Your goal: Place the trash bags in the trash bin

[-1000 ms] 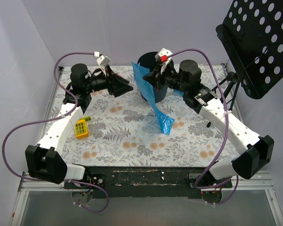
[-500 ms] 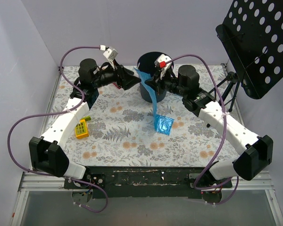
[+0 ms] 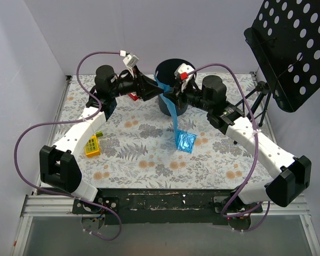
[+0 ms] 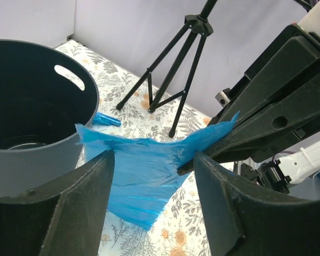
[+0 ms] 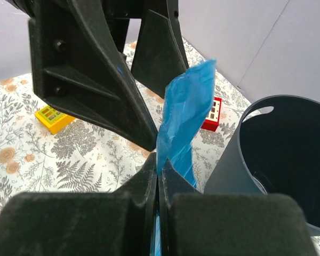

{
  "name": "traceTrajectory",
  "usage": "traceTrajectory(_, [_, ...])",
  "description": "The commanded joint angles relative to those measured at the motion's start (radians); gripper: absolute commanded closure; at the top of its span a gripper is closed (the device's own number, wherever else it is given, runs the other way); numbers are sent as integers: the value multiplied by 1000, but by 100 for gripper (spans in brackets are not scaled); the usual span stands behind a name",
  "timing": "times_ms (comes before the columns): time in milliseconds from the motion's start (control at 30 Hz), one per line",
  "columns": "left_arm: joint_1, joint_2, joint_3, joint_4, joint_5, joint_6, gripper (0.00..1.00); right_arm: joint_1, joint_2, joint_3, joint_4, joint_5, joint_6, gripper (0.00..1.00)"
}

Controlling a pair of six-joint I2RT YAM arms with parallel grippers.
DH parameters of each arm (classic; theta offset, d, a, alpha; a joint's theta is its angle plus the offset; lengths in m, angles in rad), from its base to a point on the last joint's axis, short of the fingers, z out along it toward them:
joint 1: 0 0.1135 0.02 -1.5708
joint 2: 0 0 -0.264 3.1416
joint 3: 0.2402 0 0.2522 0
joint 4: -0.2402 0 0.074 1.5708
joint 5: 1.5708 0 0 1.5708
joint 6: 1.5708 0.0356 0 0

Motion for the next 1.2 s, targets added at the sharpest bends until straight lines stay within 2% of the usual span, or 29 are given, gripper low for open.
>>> traceTrajectory(0, [-20, 3, 38, 39, 52, 3, 45, 6, -26, -6, 48, -3, -13, 99])
traceTrajectory(133, [-31, 8, 30, 41, 36, 9, 58, 9, -29, -14, 49, -1, -19, 99])
traceTrajectory(400, [-36, 26, 51, 45, 38, 6, 67, 12, -43, -41, 46, 2, -31, 99])
traceTrajectory(567, [-39, 29, 48, 38, 42, 17, 79, 14, -49, -47, 46, 11, -36, 99])
traceTrajectory(767, [-42, 22, 33, 34, 58, 43, 100, 16, -55, -54, 31, 30, -36, 99])
traceTrajectory(967, [-42, 5, 16, 15, 84, 107, 100, 16, -70, -58, -34, 17, -49, 99])
traceTrajectory(1167, [-42, -11, 48, -139, 99, 337, 100, 14, -136, -101, -187, 27, -79, 99])
